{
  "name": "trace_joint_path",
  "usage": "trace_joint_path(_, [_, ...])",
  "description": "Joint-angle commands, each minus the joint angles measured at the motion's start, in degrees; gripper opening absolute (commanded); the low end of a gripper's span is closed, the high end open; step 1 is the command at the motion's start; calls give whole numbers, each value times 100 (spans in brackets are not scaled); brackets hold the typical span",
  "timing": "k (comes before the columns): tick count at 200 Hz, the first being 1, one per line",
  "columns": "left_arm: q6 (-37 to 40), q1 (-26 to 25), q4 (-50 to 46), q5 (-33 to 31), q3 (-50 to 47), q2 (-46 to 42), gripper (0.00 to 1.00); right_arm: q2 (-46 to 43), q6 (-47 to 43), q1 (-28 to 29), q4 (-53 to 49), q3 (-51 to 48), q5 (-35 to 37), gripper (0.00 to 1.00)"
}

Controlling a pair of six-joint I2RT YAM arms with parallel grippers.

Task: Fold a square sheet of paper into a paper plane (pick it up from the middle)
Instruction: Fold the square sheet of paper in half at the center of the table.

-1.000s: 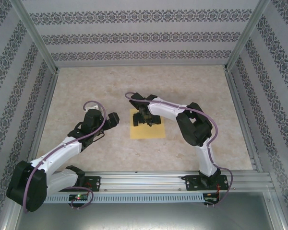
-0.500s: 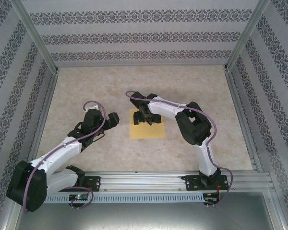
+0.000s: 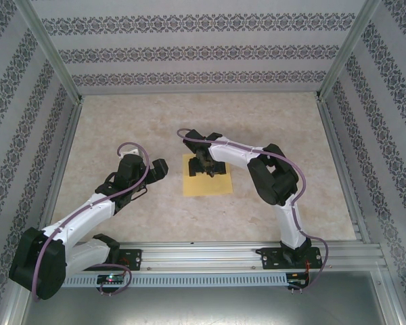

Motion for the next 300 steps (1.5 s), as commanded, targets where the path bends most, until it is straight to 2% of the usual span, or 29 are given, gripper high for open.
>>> trace_joint_path(1, [93, 5, -183, -63, 25, -76, 100, 283, 48, 159, -537, 110, 584, 94])
trace_joint_path(59, [134, 4, -788, -163, 259, -142, 100, 462, 510, 637, -1092, 738, 1953, 97])
trace_joint_path(112, [-183, 1, -961, -476, 167, -286, 100, 183, 491, 715, -874, 702, 2063, 97])
trace_joint_path(131, [-134, 0, -924, -400, 184, -319, 100, -90, 538, 649, -623, 533, 1611, 97])
trace_joint_path(143, [-61, 39, -848, -79, 238, -325, 100, -318, 575, 572, -451, 390, 1350, 97])
trace_joint_path(169, [-349, 598, -1401, 1211, 708, -128, 100, -876, 699, 156, 429, -282, -92, 98])
trace_joint_path(175, [-338, 820, -1593, 1671, 872, -38, 100, -986, 733, 71, 643, -454, -393, 97])
trace_joint_path(198, [-53, 1519, -1635, 3722, 1251, 295, 100, -1254, 805, -66, 1021, -786, -874, 98])
trace_joint_path(213, [28, 1814, -2109, 4305, 1584, 603, 100, -1355, 851, -106, 1165, -884, -1095, 98])
trace_joint_path(230, [-34, 2006, -2697, 4623, 1972, 1020, 100, -1454, 870, -118, 1268, -977, -1265, 97])
trace_joint_path(252, [-23, 2020, -3395, 4407, 2414, 1343, 100, -1593, 882, -161, 1536, -1129, -1592, 98])
trace_joint_path(281, [-630, 2035, -3461, 4135, 2529, 1369, 100, -1739, 1133, -351, 2060, -1401, -2415, 98])
trace_joint_path(300, [-1076, 2035, -3162, 4386, 2441, 1391, 100, -1883, 1334, -477, 2374, -1599, -2771, 98])
